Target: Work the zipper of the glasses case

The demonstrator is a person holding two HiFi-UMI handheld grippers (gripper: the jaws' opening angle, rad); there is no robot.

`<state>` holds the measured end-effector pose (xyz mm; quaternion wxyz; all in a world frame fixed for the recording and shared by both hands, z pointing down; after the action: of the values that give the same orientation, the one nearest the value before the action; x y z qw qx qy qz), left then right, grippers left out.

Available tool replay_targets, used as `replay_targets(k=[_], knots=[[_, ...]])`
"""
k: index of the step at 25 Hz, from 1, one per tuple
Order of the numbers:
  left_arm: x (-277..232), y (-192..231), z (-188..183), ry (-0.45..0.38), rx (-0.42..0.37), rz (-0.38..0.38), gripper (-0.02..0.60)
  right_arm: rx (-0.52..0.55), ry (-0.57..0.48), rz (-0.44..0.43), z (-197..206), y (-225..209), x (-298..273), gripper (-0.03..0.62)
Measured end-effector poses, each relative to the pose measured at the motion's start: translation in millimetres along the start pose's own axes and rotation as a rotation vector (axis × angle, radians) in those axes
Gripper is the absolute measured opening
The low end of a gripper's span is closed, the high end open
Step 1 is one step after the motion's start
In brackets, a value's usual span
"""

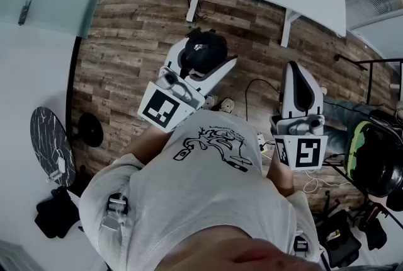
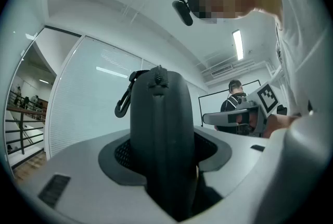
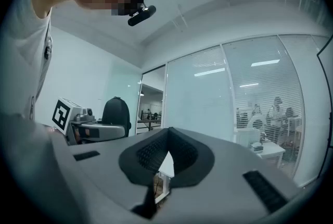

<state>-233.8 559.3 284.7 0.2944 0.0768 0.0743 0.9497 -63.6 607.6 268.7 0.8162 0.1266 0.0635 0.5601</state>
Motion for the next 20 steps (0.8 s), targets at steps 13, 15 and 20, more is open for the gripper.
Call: replay_targets(k=[13,15,20], knots=[[-57.8,-9.7,14.1,-0.007,-0.02,-0.055,0.25,-0.045,-0.011,-0.028,32.0,-61.3,4.6,0.006],[-64.1,-7.6,16.0,0.008,-0.026,-0.06,0.25,-0.051,-0.004,-0.032,34.6,-66.4,-0.2,0.005],[-84.2,9.8,18.1,0.014,-0.018,-0.063,0.25,-0.062,0.007,-0.039,43.1,-79.1,-23.6,0.005]])
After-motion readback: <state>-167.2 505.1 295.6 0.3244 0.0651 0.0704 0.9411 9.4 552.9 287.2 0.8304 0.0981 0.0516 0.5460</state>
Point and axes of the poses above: the fingertips, and each gripper's own axes: x backward along the fingers, y to its left, z out of its underside, the point moved 4 cm from there along x, backward along the fingers, and after that the axes turned 12 degrees about x, right-handed, at the moved point
